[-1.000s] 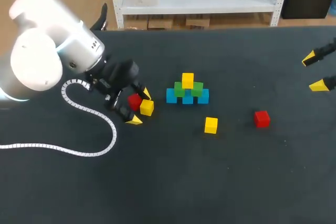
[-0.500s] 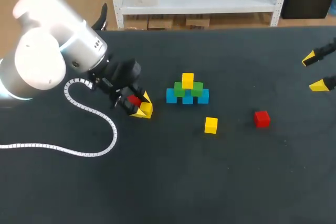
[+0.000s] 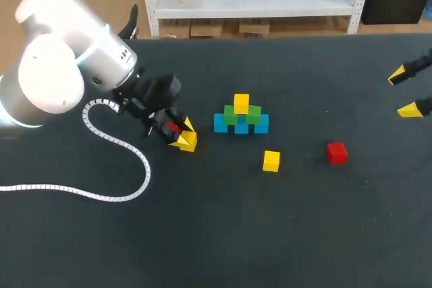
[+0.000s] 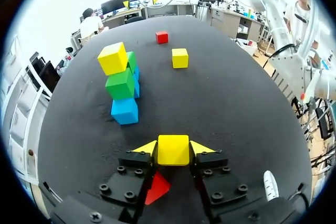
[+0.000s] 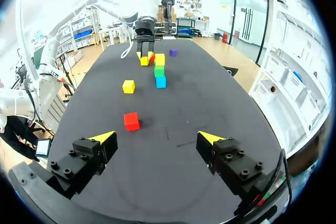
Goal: Place the blue cubes, place green cubes on the blue cubes, place the yellow cubes on the green cubes, then place the red cubes on the yellow cubes, and place purple cube on the red cubes.
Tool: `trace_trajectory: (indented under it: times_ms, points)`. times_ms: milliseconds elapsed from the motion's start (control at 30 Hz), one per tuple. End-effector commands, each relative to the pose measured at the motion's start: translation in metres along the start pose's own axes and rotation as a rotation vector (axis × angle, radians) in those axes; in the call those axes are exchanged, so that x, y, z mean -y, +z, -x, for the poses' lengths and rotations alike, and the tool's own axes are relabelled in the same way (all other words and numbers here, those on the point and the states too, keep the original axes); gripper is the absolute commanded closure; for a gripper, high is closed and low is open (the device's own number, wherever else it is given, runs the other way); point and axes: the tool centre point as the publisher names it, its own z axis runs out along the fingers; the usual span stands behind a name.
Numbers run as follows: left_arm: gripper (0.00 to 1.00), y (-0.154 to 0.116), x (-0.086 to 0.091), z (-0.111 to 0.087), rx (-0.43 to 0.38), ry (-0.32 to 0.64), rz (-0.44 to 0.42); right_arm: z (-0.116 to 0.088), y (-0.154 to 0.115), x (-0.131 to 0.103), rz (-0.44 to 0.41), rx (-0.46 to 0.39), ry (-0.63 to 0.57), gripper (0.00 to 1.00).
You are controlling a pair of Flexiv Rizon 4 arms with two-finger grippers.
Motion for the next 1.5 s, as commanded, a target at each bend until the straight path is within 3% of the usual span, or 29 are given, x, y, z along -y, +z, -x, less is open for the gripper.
trace_trajectory:
  times_ms: [33, 433, 667, 867, 1067, 1500]
  points:
    - [1.0, -0.008, 0.002, 0.008, 0.007, 0.006, 0.015, 0.0, 0.001, 0.001, 0.0, 0.001, -0.001, 0.0]
    - [1.0, -0.028, -0.015, 0.038, -0.007, -0.044, 0.057, 0.0, 0.001, 0.001, 0.0, 0.001, -0.001, 0.0]
    - [1.0, -0.035, -0.038, 0.053, -0.006, -0.099, 0.071, 0.0, 0.001, 0.001, 0.0, 0.001, -0.001, 0.0]
    - [1.0, -0.032, -0.058, 0.069, 0.0, -0.091, 0.089, 0.0, 0.001, 0.001, 0.0, 0.001, -0.001, 0.0]
    - [1.0, -0.024, -0.07, 0.075, 0.006, -0.096, 0.078, 0.0, 0.001, 0.001, 0.0, 0.001, -0.001, 0.0]
    - [1.0, -0.016, -0.078, 0.079, 0.016, -0.109, 0.074, 0.0, 0.001, 0.001, 0.0, 0.001, -0.001, 0.0]
